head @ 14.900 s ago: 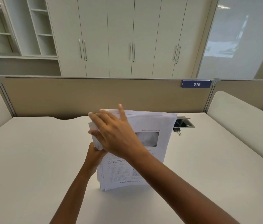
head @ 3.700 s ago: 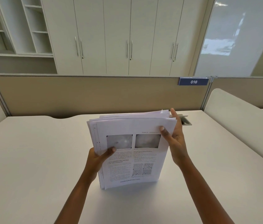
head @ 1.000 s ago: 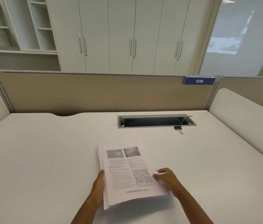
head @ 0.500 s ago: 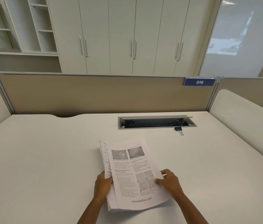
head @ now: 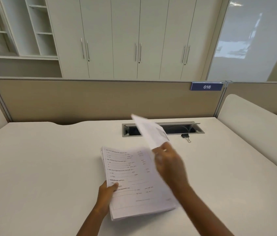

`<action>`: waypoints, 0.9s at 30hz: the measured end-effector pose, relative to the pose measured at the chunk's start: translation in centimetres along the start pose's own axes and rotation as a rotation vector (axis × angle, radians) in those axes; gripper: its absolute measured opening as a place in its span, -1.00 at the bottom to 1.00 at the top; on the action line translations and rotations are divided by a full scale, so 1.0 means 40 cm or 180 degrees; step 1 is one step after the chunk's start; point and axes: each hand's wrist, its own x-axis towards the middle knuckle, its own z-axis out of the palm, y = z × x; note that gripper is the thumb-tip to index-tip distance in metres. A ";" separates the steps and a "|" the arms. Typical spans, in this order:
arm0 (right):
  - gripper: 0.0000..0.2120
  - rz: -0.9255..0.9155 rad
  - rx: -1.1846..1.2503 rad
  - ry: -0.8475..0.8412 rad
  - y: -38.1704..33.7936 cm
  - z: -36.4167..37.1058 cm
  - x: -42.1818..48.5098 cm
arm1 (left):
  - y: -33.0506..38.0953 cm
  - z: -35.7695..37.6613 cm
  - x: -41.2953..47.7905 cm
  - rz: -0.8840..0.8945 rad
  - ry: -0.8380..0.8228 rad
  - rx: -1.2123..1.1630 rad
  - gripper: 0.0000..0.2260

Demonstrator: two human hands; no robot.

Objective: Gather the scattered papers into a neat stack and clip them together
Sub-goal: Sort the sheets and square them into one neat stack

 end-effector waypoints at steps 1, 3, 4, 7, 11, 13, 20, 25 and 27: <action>-0.88 -0.0247 -0.0177 -0.0368 -0.032 0.032 -0.016 | -0.004 0.003 -0.002 -0.0035 -0.0054 -0.0045 -0.76; -0.87 -0.0477 -0.0177 -0.1138 -0.075 0.119 -0.069 | -0.009 0.009 -0.006 -0.0042 -0.0144 -0.0075 -0.75; -0.81 -0.0547 -0.0136 -0.1505 -0.090 0.159 -0.103 | -0.010 0.013 -0.009 -0.0031 -0.0195 -0.0085 -0.74; -0.68 -0.0743 -0.0364 -0.2270 -0.139 0.226 -0.167 | -0.015 0.015 -0.021 -0.0009 -0.0266 -0.0064 -0.77; -0.65 -0.0844 -0.0326 -0.2061 -0.153 0.228 -0.192 | -0.023 0.009 -0.021 -0.0002 -0.0291 0.0036 -0.74; -0.69 -0.0990 -0.0347 -0.1843 -0.142 0.237 -0.200 | -0.025 0.006 -0.018 -0.0003 -0.0360 -0.0011 -0.73; -0.68 -0.1398 0.0463 -0.1932 -0.104 0.261 -0.223 | -0.030 0.003 0.005 -0.0147 -0.0266 0.0237 -0.78; -0.85 -0.1433 0.0717 -0.1272 -0.062 0.225 -0.210 | -0.040 -0.015 0.002 0.0086 -0.0351 0.0227 -0.78; -0.82 -0.0818 0.0943 -0.0771 -0.013 0.215 -0.183 | -0.036 -0.033 0.000 0.0182 -0.0337 0.0140 -0.74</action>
